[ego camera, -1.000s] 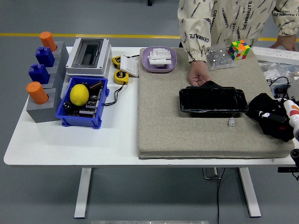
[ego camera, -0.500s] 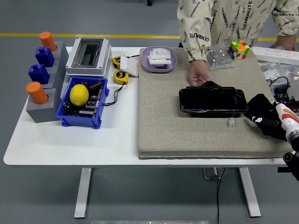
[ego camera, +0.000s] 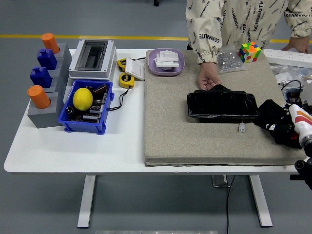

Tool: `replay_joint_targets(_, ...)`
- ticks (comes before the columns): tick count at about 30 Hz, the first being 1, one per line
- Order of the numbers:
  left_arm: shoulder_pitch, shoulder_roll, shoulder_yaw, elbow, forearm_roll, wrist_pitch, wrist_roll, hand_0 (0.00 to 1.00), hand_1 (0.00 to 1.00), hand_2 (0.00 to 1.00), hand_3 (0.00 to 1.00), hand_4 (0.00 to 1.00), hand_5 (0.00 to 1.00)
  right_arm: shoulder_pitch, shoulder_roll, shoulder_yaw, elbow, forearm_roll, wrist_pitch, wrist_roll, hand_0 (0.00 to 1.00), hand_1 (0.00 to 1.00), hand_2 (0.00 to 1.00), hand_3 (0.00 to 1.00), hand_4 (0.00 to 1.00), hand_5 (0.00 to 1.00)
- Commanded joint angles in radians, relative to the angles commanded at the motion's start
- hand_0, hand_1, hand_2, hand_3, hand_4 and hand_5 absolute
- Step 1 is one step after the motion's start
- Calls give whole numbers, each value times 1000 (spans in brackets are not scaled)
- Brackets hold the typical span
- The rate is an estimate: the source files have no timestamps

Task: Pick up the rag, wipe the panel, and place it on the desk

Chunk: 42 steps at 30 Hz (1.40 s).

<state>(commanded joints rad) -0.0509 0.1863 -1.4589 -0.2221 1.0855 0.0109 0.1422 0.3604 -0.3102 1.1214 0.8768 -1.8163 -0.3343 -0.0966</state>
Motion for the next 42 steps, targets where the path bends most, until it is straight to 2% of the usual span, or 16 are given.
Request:
replay_joint_targets(8, 4, 0, 1, 0, -1, 0, 0, 610, 641, 655, 561, 626, 441, -2, -1, 1, 3, -6, -20, -3, 379, 444, 486, 475, 699, 105)
replay_joint_targets(22, 6, 3, 1, -1, 2, 0, 0, 611, 640, 656, 562, 627, 441, 3, -15, 11, 35, -8, -25, -11, 366, 441, 484, 479, 708, 91)
replay_joint_targets(42, 1, 4, -14, -1, 10, 1, 0, 612, 640, 655, 562, 628, 442, 95, -41, -41, 52, 10, -4, -30, 370, 446, 489, 487, 698, 126)
